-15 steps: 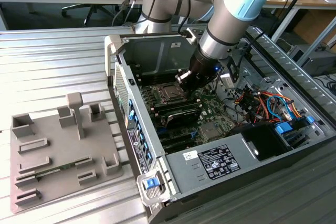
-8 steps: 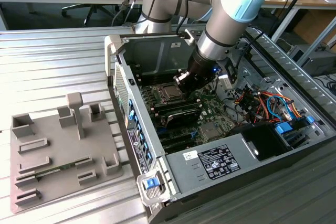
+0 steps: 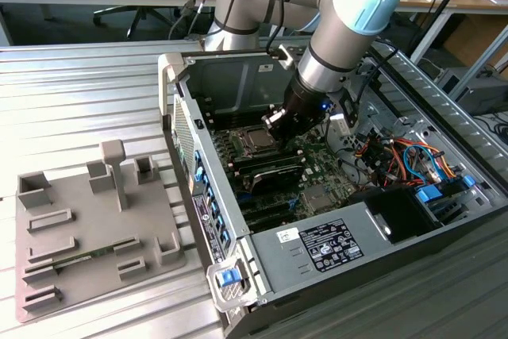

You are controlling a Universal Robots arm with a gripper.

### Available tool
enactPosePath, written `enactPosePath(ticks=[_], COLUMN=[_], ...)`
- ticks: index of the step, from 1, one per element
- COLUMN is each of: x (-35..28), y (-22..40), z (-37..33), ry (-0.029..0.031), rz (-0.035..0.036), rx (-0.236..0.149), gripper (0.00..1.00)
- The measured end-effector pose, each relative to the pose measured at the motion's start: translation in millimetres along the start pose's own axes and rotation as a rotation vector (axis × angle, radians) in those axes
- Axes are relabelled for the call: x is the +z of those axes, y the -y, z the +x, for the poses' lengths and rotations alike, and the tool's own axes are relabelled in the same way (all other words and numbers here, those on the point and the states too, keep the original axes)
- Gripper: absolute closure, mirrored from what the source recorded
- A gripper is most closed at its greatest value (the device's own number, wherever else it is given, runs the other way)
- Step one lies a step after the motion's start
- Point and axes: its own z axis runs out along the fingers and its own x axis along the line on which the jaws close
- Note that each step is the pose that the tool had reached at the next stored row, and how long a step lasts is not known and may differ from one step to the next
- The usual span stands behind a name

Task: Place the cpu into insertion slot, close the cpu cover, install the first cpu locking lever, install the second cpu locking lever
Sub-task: 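Install the second cpu locking lever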

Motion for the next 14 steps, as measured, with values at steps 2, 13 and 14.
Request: enactPosePath(ticks=[2,13,14], x=[0.5,3.5,3.9], y=[0.0,-1.0,-1.1], z=[0.7,11.5,12.5], ry=[-0.0001,-0.0002,-0.0001], rz=[0.0002,0.0003,0.0001], rx=[0.000,0.000,0.000], gripper=[0.89,0.89,0.89])
